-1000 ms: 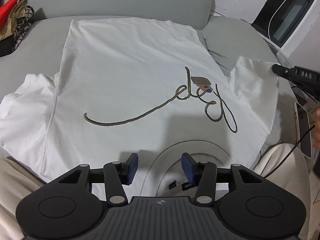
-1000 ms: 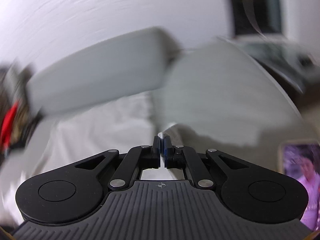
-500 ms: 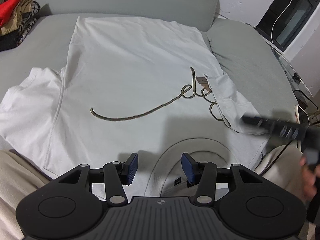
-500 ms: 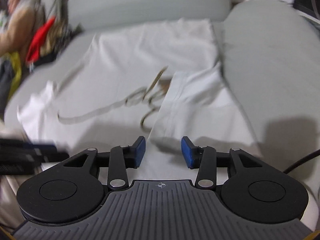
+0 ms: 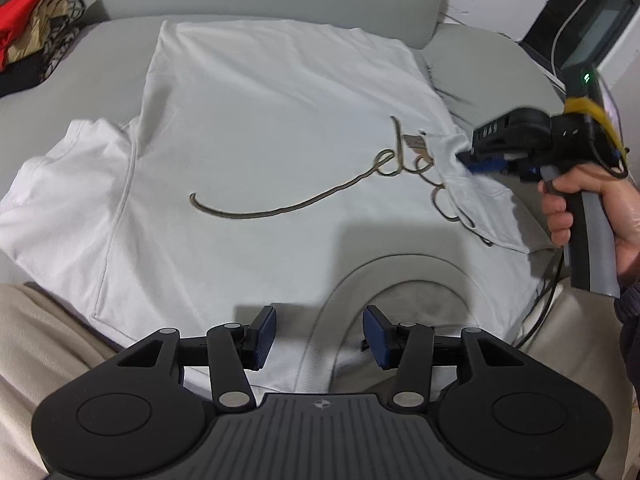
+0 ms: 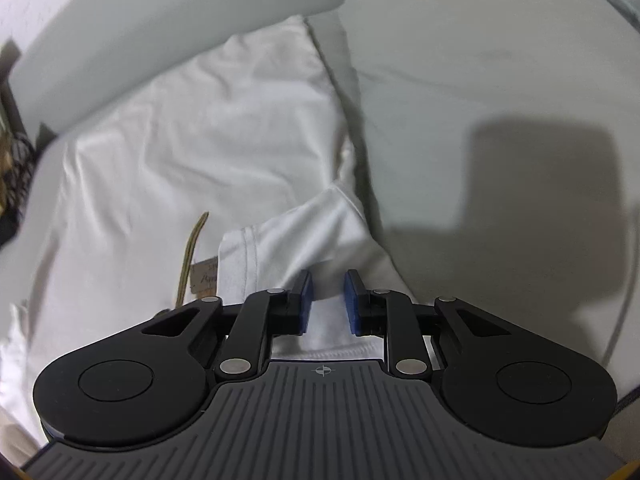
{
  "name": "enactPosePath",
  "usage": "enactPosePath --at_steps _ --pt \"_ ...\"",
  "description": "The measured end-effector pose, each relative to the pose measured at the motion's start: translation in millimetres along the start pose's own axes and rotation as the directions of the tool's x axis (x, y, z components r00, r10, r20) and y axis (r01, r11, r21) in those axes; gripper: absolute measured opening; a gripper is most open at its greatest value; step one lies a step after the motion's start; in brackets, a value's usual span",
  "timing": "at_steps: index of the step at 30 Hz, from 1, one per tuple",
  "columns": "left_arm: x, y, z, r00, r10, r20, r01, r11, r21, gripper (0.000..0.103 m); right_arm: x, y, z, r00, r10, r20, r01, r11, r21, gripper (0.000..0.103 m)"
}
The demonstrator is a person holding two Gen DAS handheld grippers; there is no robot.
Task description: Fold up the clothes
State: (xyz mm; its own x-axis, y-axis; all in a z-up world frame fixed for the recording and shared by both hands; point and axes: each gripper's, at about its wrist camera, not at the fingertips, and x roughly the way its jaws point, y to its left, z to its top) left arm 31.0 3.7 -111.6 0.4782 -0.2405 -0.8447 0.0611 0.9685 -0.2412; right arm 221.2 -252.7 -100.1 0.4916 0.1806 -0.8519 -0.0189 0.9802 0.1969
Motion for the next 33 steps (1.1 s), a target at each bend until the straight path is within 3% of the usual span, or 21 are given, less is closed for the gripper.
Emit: enactPosePath --at_steps 4,10,12,14,17,20,23,25,28,30,32,33 --pt "1.2 1.2 1.2 1.0 -0.003 -0.001 0.003 1.0 0.001 0.047 -6.4 11.3 1.5 0.992 0.124 0.033 -0.123 0.992 -0.023 0.021" --pt "2.0 1.2 1.3 1.0 -0.013 0.002 0.013 1.0 -0.003 0.047 -24.7 -3.4 -22.3 0.999 0.042 0.018 -0.043 0.999 0.033 0.022" --pt "1.9 0.1 1.1 1.0 -0.015 0.003 0.015 1.0 -0.002 0.047 -23.9 -0.3 -38.2 0.998 0.045 -0.041 -0.045 0.999 -0.009 0.023" --pt "-0.5 -0.6 0.1 1.0 -0.018 0.007 0.018 1.0 -0.001 0.047 -39.2 4.7 -51.5 0.999 0.049 -0.017 -0.05 0.997 -0.066 0.024" --pt "-4.1 -0.5 -1.3 1.0 -0.016 0.016 0.016 1.0 -0.006 0.047 -64.6 1.3 -57.5 0.996 0.091 0.017 -0.09 0.995 -0.041 0.024" --pt "-5.5 -1.5 -1.1 1.0 -0.02 0.021 0.021 1.0 -0.012 0.047 -78.5 -2.9 -63.6 0.997 0.076 0.011 -0.076 0.997 -0.011 0.024" --pt "-8.6 -0.5 -1.6 1.0 -0.023 0.02 0.024 0.999 -0.023 0.047 -64.8 -1.9 -79.1 0.995 0.059 -0.085 -0.061 0.998 -0.012 0.025" --pt "-12.0 3.9 -2.4 1.0 -0.023 0.017 0.024 0.999 -0.041 0.047 -72.4 4.7 -87.9 0.996 0.042 -0.083 -0.044 0.999 -0.025 0.027" --pt "-21.3 19.4 -2.8 0.999 -0.031 0.029 0.034 0.995 -0.099 0.047 -89.4 14.0 -97.0 0.988 0.033 -0.148 -0.039 0.999 -0.037 0.029" --pt "-30.5 36.5 -2.4 0.998 -0.04 0.05 0.047 0.986 -0.162 0.047 -104.0 14.6 -101.8 0.985 0.05 -0.167 -0.051 0.999 -0.004 0.043" --pt "-44.5 59.9 -1.0 0.994 -0.041 0.1 0.063 0.971 -0.232 0.047 -124.2 12.3 -105.6 0.989 0.092 -0.115 -0.088 0.995 0.039 0.066" --pt "-51.2 75.4 -1.6 0.991 -0.035 0.131 0.071 0.957 -0.282 0.047 -134.8 10.8 -107.4 0.99 0.114 -0.082 -0.11 0.992 0.061 0.071"
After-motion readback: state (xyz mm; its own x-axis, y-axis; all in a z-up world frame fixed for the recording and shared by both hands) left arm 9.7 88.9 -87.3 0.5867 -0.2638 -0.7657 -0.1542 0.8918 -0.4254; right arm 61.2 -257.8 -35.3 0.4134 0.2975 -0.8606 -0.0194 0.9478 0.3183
